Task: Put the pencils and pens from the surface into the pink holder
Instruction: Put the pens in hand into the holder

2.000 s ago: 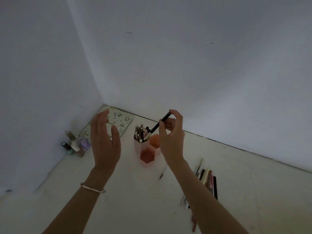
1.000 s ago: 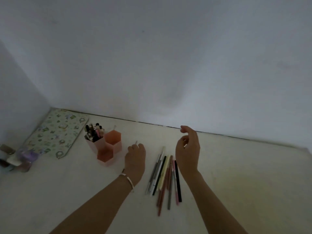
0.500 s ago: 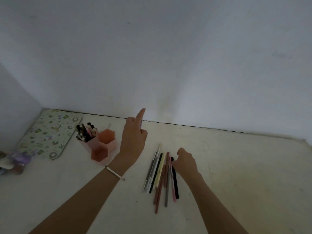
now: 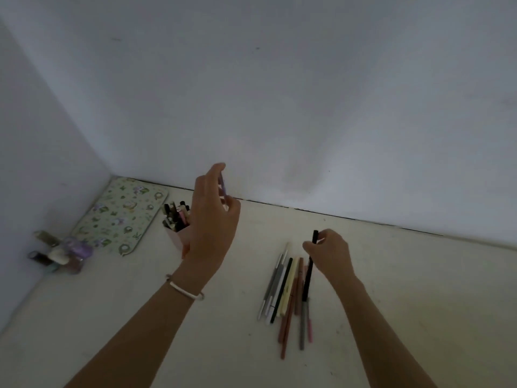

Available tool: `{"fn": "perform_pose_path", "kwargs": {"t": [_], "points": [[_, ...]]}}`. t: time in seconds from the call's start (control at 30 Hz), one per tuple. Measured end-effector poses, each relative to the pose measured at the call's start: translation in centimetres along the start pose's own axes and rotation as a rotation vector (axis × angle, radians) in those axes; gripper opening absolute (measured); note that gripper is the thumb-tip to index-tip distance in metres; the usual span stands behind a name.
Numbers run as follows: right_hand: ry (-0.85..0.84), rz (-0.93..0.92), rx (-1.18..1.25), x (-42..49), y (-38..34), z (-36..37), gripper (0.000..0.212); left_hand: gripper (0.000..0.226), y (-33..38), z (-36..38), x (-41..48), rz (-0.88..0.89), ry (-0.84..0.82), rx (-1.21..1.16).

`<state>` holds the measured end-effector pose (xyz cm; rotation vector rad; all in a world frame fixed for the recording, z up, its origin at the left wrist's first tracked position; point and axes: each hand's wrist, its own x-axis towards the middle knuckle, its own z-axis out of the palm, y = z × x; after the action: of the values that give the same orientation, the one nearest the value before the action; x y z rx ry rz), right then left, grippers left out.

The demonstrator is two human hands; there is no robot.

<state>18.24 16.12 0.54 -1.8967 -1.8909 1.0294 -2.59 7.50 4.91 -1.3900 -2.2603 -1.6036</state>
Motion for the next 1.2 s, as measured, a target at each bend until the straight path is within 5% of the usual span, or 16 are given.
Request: {"fn": "perform_pose_path", "kwargs": {"t": [0.13, 0.3, 0.4, 0.67, 0.9, 1.0, 1.1, 1.2], "points": [[0.058, -0.102, 0.260, -0.2, -5.1, -1.0, 0.015, 0.054, -2.2, -2.0, 1.7, 0.030, 0.006, 0.298], [0.067, -0.177, 0.519, -1.6, -8.0, -0.1, 0.043, 0.044, -4.7, -1.8, 0.5, 0.038, -0.148, 0.731], [0.090, -0.206, 0.606, -2.1, -8.7, 1.1, 0.039, 0.031, -5.6, -2.0, 0.3, 0.029, -0.212, 0.820], [0.141, -0.514, 0.580, -2.2, -13.1, 7.7, 0.038, 0.049, -4.6, -7.3, 2.8, 0.067, 0.064, 0.544], [-0.088, -0.589, 0.191, -1.8, -12.2, 13.5, 0.032, 0.046, -4.1, -10.0, 2.2, 0.068, 0.045, 0.330], [-0.024, -0.652, 0.152, -1.7, -11.6, 12.9, 0.048, 0.043, -3.2, -9.2, 1.2, 0.078, 0.024, 0.265], [0.158, -0.595, 0.257, -0.7, -11.7, 9.6, 0.051, 0.035, -1.5, -6.1, -0.5, 0.066, -0.090, 0.160], [0.213, -0.508, 0.321, 0.5, -11.1, 5.2, 0.049, 0.022, -0.5, -0.7, -3.5, -0.128, -0.459, 0.209]]}}
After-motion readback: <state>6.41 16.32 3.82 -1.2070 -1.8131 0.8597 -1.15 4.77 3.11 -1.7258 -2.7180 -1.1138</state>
